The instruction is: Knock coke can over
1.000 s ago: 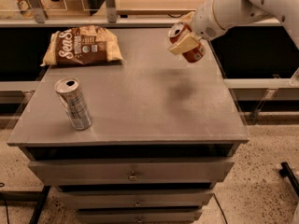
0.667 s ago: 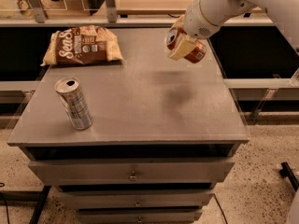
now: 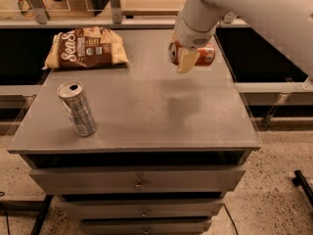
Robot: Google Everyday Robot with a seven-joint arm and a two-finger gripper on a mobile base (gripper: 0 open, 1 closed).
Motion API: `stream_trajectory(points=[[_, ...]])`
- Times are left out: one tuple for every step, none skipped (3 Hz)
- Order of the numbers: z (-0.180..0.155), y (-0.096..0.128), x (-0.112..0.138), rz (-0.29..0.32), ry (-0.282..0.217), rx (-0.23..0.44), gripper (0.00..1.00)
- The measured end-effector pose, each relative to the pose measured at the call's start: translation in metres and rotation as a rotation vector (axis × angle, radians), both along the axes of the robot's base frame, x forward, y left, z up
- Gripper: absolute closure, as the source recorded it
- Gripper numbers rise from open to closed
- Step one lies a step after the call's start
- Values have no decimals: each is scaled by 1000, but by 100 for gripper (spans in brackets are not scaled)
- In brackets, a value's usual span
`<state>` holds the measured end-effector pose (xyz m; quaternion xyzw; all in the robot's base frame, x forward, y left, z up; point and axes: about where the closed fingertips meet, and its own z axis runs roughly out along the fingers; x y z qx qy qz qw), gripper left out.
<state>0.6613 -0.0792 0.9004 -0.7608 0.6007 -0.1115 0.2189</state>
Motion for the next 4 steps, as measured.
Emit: stream_trajectory(points=[[-16,-7,-5,18,9,-183,60],[-38,-18,-9,31,94,-293,37],[-39,-20,-13,29,109,-301,13],[-39,-21,-13,29,109,-302,0]])
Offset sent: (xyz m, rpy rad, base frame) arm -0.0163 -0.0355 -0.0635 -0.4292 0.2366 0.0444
